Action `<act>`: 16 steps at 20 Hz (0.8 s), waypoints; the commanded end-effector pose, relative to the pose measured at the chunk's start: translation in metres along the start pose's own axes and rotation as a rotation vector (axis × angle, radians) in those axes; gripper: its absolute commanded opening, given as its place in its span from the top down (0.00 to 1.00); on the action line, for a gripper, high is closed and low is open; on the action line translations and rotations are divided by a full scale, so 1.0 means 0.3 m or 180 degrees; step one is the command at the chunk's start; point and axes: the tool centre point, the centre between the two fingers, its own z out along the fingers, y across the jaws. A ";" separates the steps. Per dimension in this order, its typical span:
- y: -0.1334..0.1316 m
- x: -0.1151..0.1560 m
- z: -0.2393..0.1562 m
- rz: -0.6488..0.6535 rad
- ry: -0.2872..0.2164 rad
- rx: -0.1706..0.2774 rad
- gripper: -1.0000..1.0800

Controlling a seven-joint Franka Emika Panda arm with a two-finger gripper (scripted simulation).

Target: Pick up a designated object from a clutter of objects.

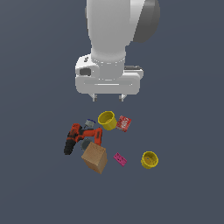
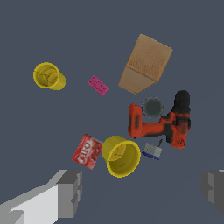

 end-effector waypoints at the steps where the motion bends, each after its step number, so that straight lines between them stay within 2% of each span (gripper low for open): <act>1: 0.000 0.000 0.000 0.0000 0.0000 0.0000 0.04; 10: -0.013 -0.041 0.020 0.0081 -0.0134 0.0072 0.04; 16: -0.012 -0.035 0.022 0.0092 -0.0132 0.0072 0.04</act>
